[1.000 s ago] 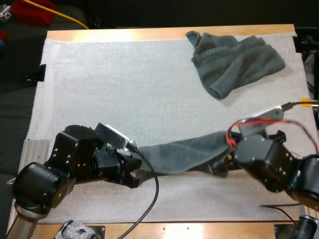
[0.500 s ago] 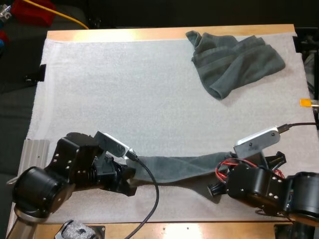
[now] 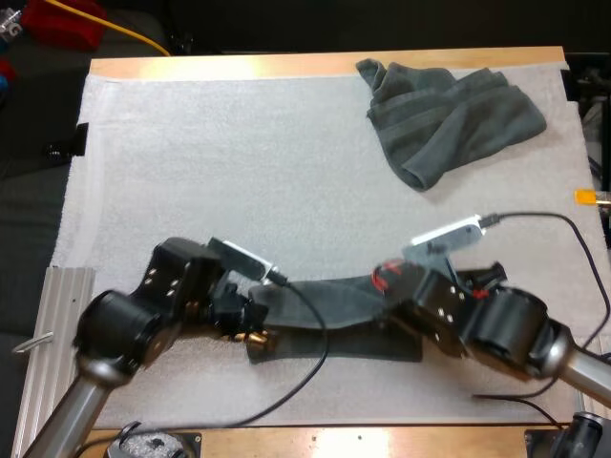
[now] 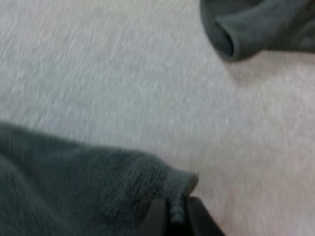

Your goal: Pick towel from pile, fold and stack

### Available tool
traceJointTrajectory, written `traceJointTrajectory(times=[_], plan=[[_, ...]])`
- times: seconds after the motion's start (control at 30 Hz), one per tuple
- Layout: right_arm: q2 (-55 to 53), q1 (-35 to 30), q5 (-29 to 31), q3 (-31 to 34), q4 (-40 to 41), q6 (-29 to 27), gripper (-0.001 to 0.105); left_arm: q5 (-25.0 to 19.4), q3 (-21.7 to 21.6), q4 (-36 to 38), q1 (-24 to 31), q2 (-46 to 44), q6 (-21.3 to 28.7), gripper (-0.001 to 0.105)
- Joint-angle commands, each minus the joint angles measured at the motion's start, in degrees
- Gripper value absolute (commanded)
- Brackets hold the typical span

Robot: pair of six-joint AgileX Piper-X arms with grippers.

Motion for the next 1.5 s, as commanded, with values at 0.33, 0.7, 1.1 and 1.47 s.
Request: traceJointTrajectory(times=[0.33,0.7,1.1,1.47], plan=[[8.74,-11.31,-8.86,-0.05,-7.56,-5.42,0.001,-9.26,0.36,-10.21,-0.15,10.81,2.88,0.000],[15.37,-15.82,-11.94,-0.05,-11.56,-8.59,0.001,-11.79,0.36,-15.08,1.20,19.30,4.01,0.000],[19.60,-21.07,-18.64,-0.31,-13.97,-9.45,0.001,3.35,0.36,-18.60,10.60,23.44,4.73,0.000],[22.63,-22.52,-20.44,-0.31,-19.34,-9.15,0.001,3.31,-0.49,-22.06,11.39,30.24,4.20,0.000]])
